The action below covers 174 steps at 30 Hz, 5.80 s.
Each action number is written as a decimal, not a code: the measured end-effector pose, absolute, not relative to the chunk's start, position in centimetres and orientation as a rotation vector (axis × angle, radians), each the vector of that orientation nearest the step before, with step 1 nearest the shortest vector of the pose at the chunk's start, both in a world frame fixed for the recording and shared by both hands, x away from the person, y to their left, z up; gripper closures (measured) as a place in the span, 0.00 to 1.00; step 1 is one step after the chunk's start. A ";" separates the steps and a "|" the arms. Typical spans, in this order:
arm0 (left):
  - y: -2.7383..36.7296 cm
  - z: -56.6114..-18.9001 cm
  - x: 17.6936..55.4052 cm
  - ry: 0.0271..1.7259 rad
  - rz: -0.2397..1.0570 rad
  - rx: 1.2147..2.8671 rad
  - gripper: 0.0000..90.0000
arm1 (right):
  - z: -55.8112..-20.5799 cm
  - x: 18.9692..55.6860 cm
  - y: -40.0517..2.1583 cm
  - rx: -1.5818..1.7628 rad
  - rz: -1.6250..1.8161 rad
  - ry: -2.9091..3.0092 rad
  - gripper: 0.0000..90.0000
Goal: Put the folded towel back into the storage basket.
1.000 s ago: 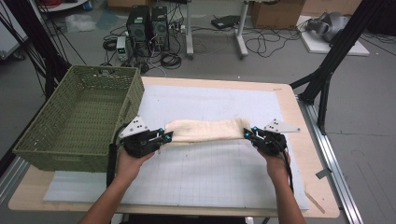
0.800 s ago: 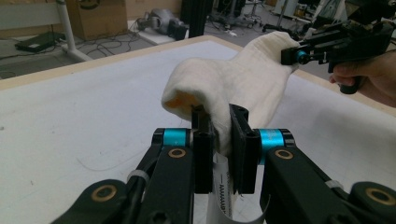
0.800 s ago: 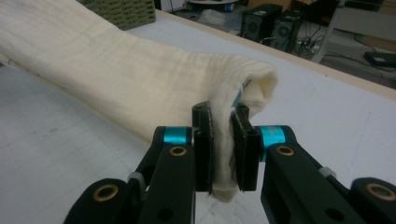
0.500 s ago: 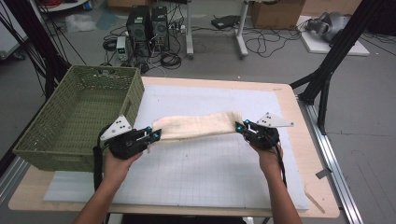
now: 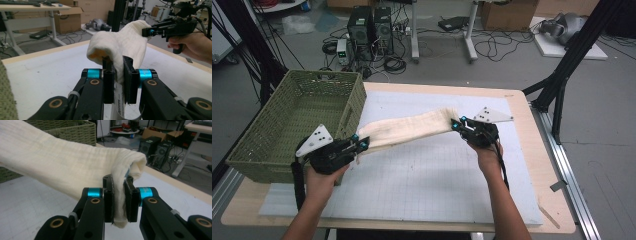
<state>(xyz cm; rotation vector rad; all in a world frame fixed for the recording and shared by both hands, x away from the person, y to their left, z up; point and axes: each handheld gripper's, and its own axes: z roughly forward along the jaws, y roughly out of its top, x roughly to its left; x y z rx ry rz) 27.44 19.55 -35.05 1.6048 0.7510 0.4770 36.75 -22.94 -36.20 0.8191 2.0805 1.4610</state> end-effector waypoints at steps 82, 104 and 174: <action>33.8 -33.6 21.1 1.087 0.816 1.357 0.89 | -27.5 51.4 14.5 0.511 1.398 2.256 0.90; 35.1 -33.8 21.4 1.194 0.771 1.241 0.17 | -32.0 50.1 11.7 0.614 1.488 2.335 0.28; 21.4 -33.5 27.6 0.749 0.416 1.494 0.18 | -32.7 35.6 -19.7 0.811 1.349 2.109 0.19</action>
